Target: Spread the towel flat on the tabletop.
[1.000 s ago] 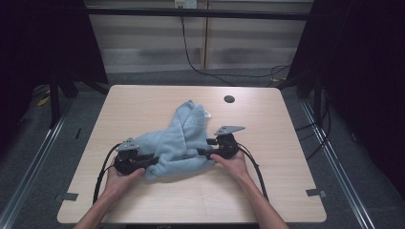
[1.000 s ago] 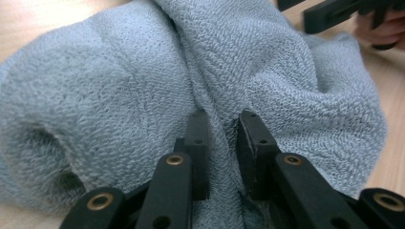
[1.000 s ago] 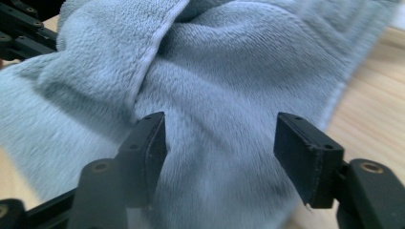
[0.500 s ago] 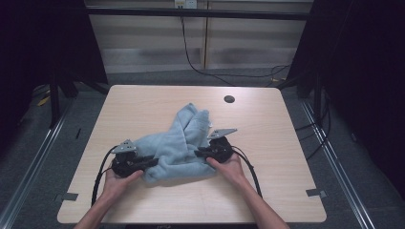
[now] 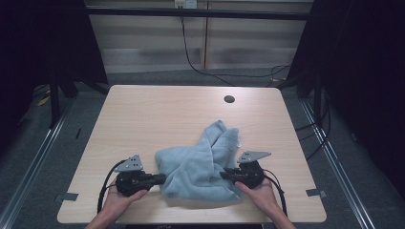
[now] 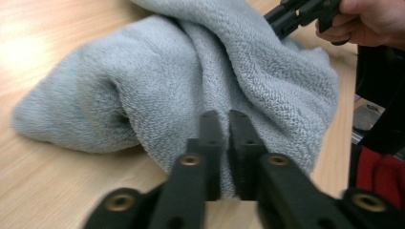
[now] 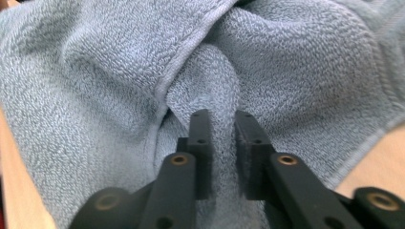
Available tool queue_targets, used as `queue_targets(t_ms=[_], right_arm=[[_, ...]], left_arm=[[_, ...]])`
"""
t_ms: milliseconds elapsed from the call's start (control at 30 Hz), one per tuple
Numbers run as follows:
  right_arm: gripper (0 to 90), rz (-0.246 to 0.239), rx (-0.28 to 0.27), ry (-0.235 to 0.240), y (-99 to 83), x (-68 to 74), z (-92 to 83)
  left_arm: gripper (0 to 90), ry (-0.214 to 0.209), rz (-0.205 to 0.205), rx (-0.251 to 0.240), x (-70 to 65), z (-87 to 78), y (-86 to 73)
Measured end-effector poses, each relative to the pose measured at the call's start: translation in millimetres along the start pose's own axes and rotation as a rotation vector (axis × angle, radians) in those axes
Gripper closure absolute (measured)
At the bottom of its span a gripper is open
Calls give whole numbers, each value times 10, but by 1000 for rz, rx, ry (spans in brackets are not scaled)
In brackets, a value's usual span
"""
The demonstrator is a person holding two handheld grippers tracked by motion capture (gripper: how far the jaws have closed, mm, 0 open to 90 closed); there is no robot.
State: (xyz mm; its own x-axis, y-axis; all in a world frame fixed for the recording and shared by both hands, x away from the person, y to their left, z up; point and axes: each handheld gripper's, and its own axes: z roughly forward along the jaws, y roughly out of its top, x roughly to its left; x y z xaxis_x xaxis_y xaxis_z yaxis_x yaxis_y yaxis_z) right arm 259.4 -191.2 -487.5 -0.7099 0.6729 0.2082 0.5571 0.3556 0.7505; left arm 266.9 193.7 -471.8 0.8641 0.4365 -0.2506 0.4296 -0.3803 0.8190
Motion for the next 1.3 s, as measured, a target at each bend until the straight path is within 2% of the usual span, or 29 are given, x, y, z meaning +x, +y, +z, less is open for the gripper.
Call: queue_targets(t_ms=[67, 100, 133, 200, 233, 267, 300, 367, 400, 433, 467, 567, 600, 633, 667, 700, 767, 800, 867, 900, 967, 1000, 1033, 1133, 1167, 1267, 1300], right_arm=[[734, 6, -2, -1, -27, -1, -34], [663, 1, -10, -9, -37, -9, -105], [624, 4, -22, -24, -22, -19, -143], [591, 16, -42, -30, 2, -41, -178], [570, 19, -63, -35, 35, -71, -206], [507, 24, -97, -64, 128, -142, -228], [480, 22, -109, -72, 184, -186, -214], [422, 31, -120, -84, 293, -283, -146], [398, 38, -126, -87, 339, -336, -94], [372, 41, -123, -88, 380, -384, -39], [347, 50, -126, -85, 415, -420, 23], [303, 45, -86, -85, 454, -487, 228], [303, 45, -86, -85, 454, -487, 228], [289, 46, -60, -91, 447, -482, 296], [285, 51, -9, -68, 414, -462, 411], [285, 51, -9, -68, 414, -462, 411], [383, 27, 8, -78, 386, -416, 468], [486, 12, -2, -64, 355, -381, 497], [555, 18, 6, -54, 333, -356, 550], [588, 6, 9, -48, 338, -347, 574], [722, 5, 1, -20, 366, -345, 601], [722, 5, 1, -20, 366, -345, 601], [824, 3, -14, 1, 392, -321, 618], [854, -7, -12, 15, 418, -271, 630], [862, -13, -17, 36, 434, -227, 636], [863, -23, -24, 63, 457, -134, 634], [863, -36, -28, 68, 464, -103, 631]], left_arm=[[786, -3, -5, -8, 6, 4, 31], [720, -5, 0, -19, 28, 4, 71], [688, 26, -5, -44, 76, 15, 172], [607, 28, -7, -57, 109, 32, 227], [607, 28, -14, -71, 159, 67, 294], [528, 62, -4, -73, 225, 148, 363], [516, 101, 10, -63, 266, 207, 381], [539, 154, -5, -22, 374, 333, 352], [556, 154, -5, -22, 374, 333, 352], [580, 128, -16, 30, 439, 414, 267], [597, 126, -8, 45, 440, 432, 225], [628, 104, -6, 73, 420, 417, 169], [633, 104, -6, 73, 420, 417, 169], [633, 94, -11, 87, 411, 397, 166], [633, 89, -13, 100, 395, 376, 157], [633, 90, -15, 103, 369, 348, 135], [633, 73, -16, 108, 306, 291, 83], [619, 60, -2, 110, 283, 256, 69], [565, 61, -15, 70, 280, 175, 102], [534, 60, -16, 48, 292, 163, 130], [490, 60, -24, 30, 303, 159, 159], [490, 60, -37, 19, 312, 168, 186], [437, 39, -51, 1, 320, 204, 231], [411, 25, -54, -7, 300, 241, 267], [365, -1, -75, -30, 274, 271, 285], [321, -24, -79, -45, 254, 287, 307], [308, -34, -85, -69, 235, 289, 327]])
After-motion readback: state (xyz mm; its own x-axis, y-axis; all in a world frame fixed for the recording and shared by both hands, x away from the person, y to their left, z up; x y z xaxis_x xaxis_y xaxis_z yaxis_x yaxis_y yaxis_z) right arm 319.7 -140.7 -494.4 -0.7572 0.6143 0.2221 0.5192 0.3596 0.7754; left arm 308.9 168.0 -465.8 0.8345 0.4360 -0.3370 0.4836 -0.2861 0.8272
